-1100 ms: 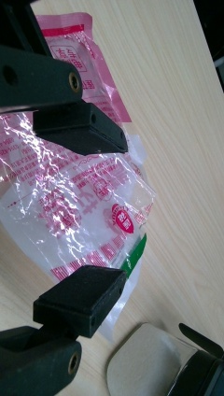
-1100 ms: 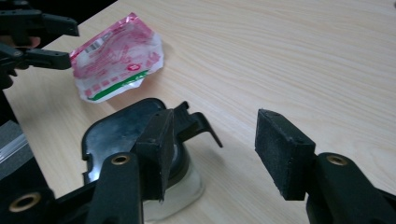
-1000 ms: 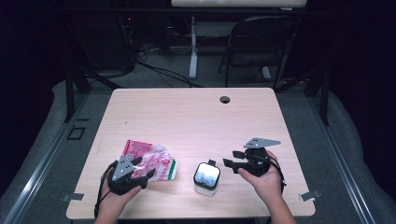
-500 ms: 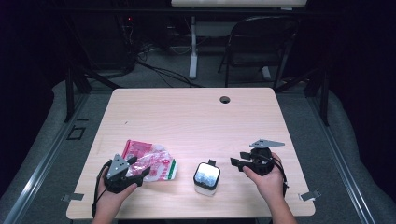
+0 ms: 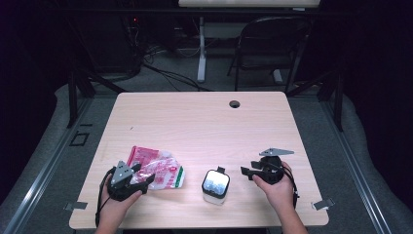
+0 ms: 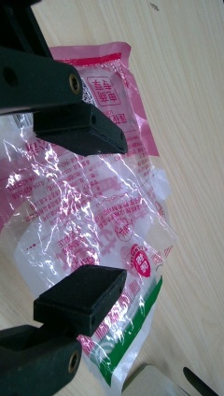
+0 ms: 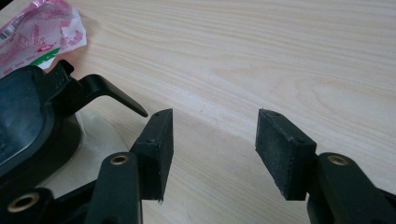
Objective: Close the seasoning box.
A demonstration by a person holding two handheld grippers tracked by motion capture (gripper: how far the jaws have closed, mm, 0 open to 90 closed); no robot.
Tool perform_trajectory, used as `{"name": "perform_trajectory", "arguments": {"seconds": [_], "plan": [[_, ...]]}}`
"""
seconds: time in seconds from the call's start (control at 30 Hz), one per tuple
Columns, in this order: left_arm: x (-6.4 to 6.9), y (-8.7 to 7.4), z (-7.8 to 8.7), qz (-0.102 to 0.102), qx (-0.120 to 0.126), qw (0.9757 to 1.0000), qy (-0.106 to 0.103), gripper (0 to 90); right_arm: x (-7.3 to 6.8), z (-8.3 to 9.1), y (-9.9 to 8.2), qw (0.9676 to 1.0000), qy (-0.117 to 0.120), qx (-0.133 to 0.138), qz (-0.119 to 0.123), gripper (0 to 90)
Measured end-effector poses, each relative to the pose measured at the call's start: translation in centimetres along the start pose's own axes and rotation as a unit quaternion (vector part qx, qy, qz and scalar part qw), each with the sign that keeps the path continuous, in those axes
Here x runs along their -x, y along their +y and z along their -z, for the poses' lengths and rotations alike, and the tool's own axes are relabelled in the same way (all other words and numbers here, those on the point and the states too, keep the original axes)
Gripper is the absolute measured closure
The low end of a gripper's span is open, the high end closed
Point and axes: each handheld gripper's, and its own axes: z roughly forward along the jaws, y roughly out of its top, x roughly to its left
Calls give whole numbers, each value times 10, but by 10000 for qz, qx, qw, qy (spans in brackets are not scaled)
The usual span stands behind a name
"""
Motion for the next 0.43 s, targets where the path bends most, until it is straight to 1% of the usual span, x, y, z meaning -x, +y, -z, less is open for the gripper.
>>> {"name": "perform_trajectory", "arguments": {"seconds": [0.17,0.27,0.37,0.43], "plan": [[-1,0,-1,16,-27,10000,18,342,0,0,0,10000,20,29,30,457],[-2,0,0,21,-31,10000,40,342,0,-1,0,10000,-5,35,7,454],[-4,1,1,56,13,10000,59,342,0,0,0,10000,-8,20,43,448],[-5,1,1,61,18,10000,77,342,0,1,0,10000,-6,52,15,443]]}}
